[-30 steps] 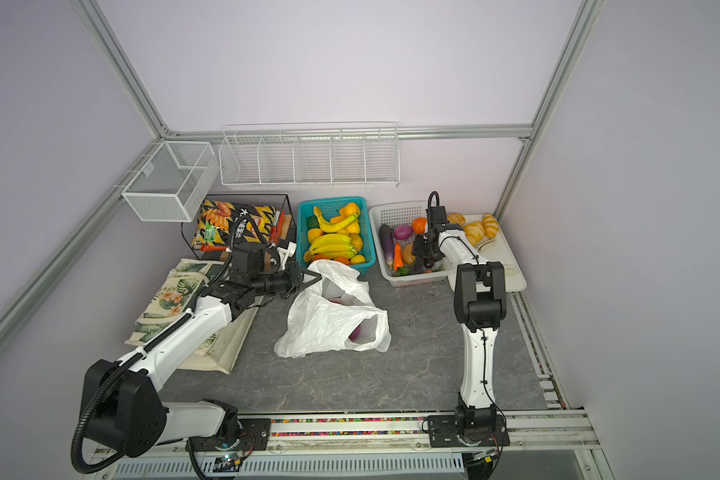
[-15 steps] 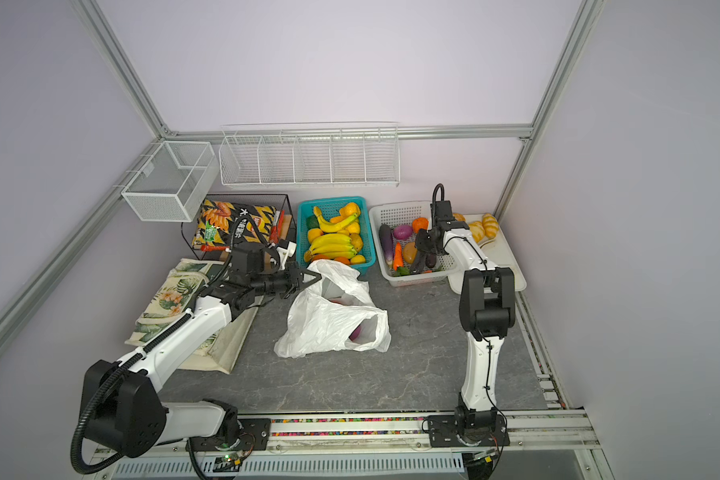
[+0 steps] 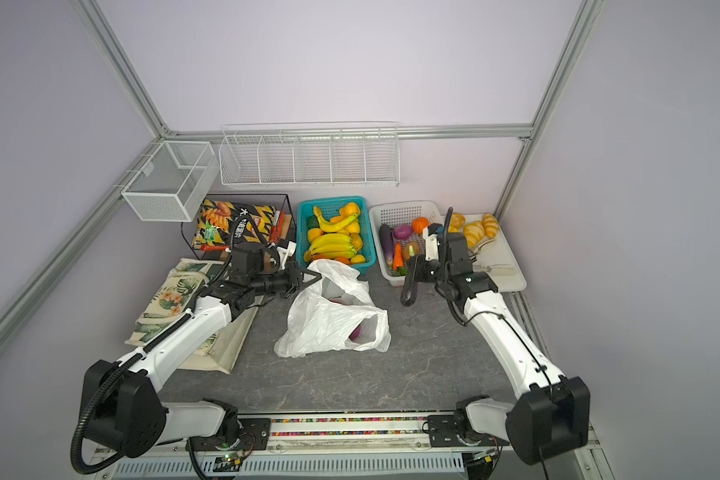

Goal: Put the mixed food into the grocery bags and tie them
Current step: 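Carry the dark eggplant over the white bag and lower it in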

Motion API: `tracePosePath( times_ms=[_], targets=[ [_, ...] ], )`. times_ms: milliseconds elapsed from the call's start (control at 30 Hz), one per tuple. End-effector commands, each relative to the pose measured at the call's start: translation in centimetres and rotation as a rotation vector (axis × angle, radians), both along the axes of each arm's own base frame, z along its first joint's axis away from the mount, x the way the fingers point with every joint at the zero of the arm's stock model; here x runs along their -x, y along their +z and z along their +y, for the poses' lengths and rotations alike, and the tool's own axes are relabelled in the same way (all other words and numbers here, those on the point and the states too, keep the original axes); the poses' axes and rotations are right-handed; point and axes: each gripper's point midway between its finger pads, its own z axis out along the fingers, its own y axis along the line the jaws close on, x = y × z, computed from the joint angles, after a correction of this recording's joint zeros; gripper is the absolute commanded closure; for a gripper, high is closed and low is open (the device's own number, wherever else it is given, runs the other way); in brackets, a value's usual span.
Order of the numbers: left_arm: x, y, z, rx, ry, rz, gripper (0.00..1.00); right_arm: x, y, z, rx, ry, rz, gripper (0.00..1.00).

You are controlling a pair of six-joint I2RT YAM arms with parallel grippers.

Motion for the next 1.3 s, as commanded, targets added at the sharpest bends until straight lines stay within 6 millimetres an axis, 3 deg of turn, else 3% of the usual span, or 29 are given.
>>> tracePosePath(
  times_ms=[0, 67, 233, 400, 500, 667, 767, 1033, 1267],
  targets=[
    [0.0, 0.4, 0.0, 0.008, -0.003, -0.014, 1.0, 3.8, -2.3, 1.4, 0.06, 0.138, -0.03, 0.75],
    [0.0, 0.5, 0.0, 0.009, -0.004, -0.016, 1.0, 5.7, -3.8, 2.7, 0.047, 0.228, -0.05, 0.74],
    [0.0, 0.4, -0.1, 0.017, -0.002, -0.007, 1.0, 9.4, -3.6, 7.4, -0.008, 0.483, -0.142, 0.71],
    [0.1, 0.2, -0.1, 0.013, 0.002, -0.001, 1.0, 11.8, -3.3, 10.3, -0.036, 0.644, -0.181, 0.71],
    [0.4, 0.2, -0.5, 0.013, -0.011, -0.005, 1.0, 12.1, -2.2, 12.0, -0.061, 0.71, -0.23, 0.71],
    [0.2, -0.2, -0.9, 0.012, -0.02, 0.007, 1.0, 10.9, -1.5, 14.5, -0.044, 0.78, -0.283, 0.7],
    [0.1, -0.3, -0.9, 0.009, -0.017, 0.013, 1.0, 11.1, -1.5, 14.6, -0.039, 0.783, -0.305, 0.7],
    [-0.4, 0.1, -1.1, 0.015, -0.012, 0.014, 1.0, 14.2, -3.2, 10.8, 0.004, 0.711, -0.352, 0.69],
    [-0.3, -0.3, -1.3, 0.012, -0.017, 0.024, 1.0, 14.9, -4.8, 11.5, 0.052, 0.749, -0.369, 0.69]
  ],
)
